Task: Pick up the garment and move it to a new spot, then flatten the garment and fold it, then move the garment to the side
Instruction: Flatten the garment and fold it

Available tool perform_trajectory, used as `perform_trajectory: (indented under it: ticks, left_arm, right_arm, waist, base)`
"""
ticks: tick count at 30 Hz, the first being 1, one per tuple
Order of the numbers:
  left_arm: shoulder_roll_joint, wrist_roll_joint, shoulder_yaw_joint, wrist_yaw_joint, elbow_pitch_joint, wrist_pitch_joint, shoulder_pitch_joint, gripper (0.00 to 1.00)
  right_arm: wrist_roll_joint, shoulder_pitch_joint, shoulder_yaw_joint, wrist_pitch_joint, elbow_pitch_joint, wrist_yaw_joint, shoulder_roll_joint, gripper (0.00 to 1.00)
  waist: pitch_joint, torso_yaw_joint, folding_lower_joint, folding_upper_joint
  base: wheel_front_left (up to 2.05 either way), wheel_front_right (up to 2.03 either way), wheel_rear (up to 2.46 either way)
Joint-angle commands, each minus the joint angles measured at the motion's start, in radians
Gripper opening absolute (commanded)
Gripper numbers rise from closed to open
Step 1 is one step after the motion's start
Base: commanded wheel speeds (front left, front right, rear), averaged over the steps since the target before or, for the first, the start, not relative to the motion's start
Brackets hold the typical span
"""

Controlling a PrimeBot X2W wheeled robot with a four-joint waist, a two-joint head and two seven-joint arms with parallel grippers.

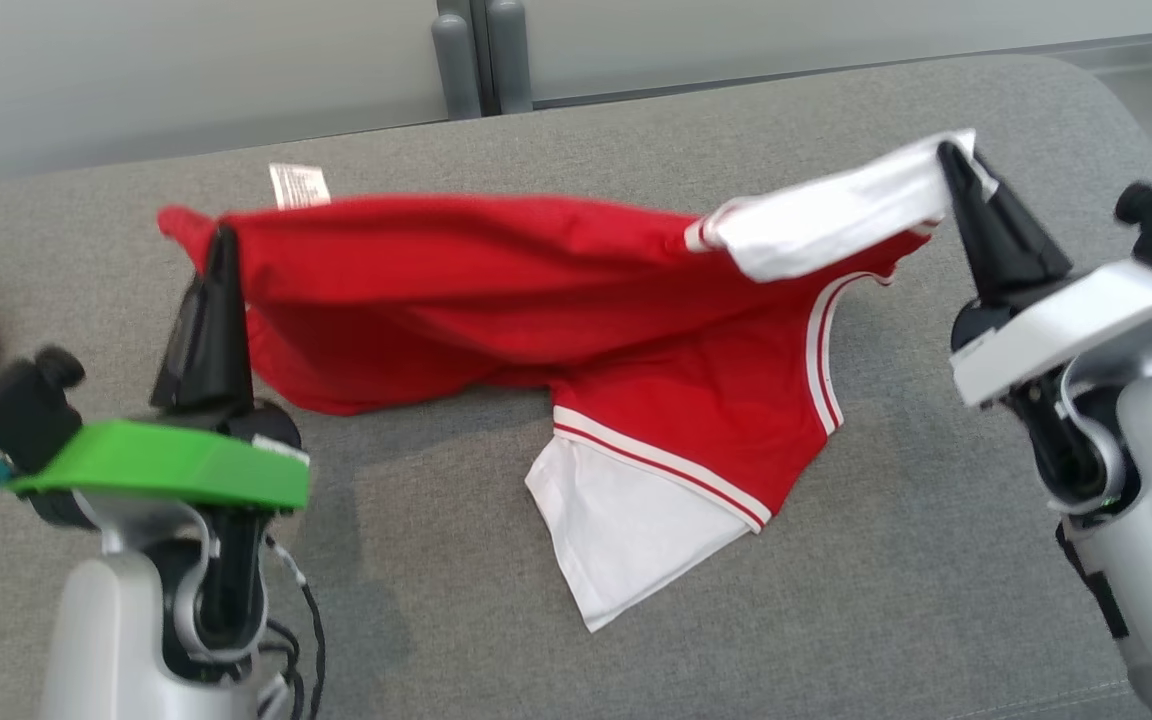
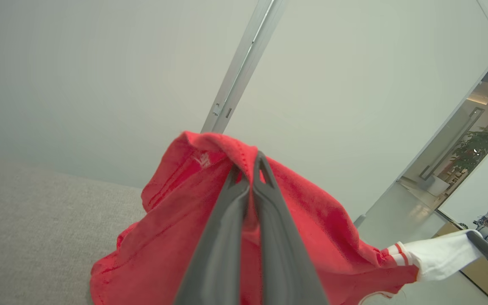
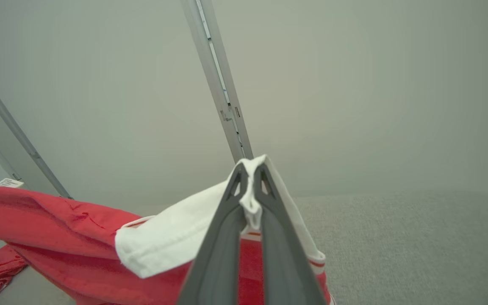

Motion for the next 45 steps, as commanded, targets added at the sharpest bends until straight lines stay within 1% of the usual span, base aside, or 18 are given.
perform_trajectory:
  ticks: [1,5,10,13,18,23,26,32,39,43,45]
  left_arm:
    - [-0.006,-0.010,-0.003,-0.009,0.032,-0.044,0.049,0.00]
    - [-0.012,-0.048,-0.032,-0.027,0.139,-0.149,0.163,0.00]
    - [-0.015,-0.068,-0.079,-0.042,0.270,-0.257,0.242,0.00]
    - [-0.015,-0.092,-0.104,-0.053,0.333,-0.295,0.262,0.00]
    - [-0.016,-0.085,-0.124,-0.062,0.399,-0.336,0.296,0.00]
    - [-0.016,-0.079,-0.151,-0.066,0.412,-0.348,0.328,0.00]
    - [-0.016,-0.098,-0.154,-0.067,0.387,-0.346,0.343,0.00]
    - [-0.014,-0.145,-0.159,-0.067,0.321,-0.347,0.368,0.00]
    - [0.053,-0.204,-0.266,-0.067,0.324,-0.332,0.418,0.00]
    - [0.074,-0.219,-0.290,-0.067,0.345,-0.333,0.433,0.00]
    - [0.074,-0.229,-0.297,-0.067,0.360,-0.336,0.431,0.00]
  right_arm:
    - [0.011,0.036,0.025,-0.032,0.033,0.000,-0.015,0.00]
    - [0.031,0.112,0.110,-0.104,0.141,0.000,-0.043,0.00]
    - [0.076,0.172,0.157,-0.176,0.263,0.000,-0.058,0.00]
    - [0.093,0.188,0.185,-0.202,0.320,0.000,-0.062,0.00]
    - [0.108,0.194,0.232,-0.232,0.385,0.000,-0.059,0.00]
    - [0.114,0.195,0.263,-0.250,0.426,0.000,-0.056,0.00]
    - [0.111,0.199,0.274,-0.256,0.438,0.000,-0.057,0.00]
    - [0.124,0.200,0.252,-0.265,0.436,0.000,-0.060,0.00]
    - [0.145,0.235,0.252,-0.266,0.447,0.000,-0.073,0.00]
    - [0.156,0.254,0.257,-0.266,0.452,0.000,-0.075,0.00]
    - [0.160,0.255,0.258,-0.265,0.452,0.000,-0.077,0.00]
  waist:
    - [0.004,-0.003,0.0000,0.0000]
    - [0.014,-0.004,0.0000,0.0000]
    - [0.026,0.004,0.0000,0.0000]
    - [0.030,0.005,0.0000,0.0000]
    - [0.028,0.002,0.0000,0.0000]
    - [0.020,0.007,0.0000,0.0000]
    - [0.016,0.011,0.0000,0.0000]
    - [0.007,0.021,0.0000,0.0000]
    - [-0.014,0.021,0.0000,0.0000]
    - [-0.015,0.022,0.0000,0.0000]
    - [-0.011,0.022,0.0000,0.0000]
  base:
    - [0.00,0.00,0.00]
    - [0.00,0.00,0.00]
    - [0.00,0.00,0.00]
    - [0.00,0.00,0.00]
    - [0.00,0.00,0.00]
    - [0.00,0.00,0.00]
    - [0.00,0.00,0.00]
    - [0.00,0.00,0.00]
    - [0.00,0.00,0.00]
    - [0.00,0.00,0.00]
    - [0.00,0.00,0.00]
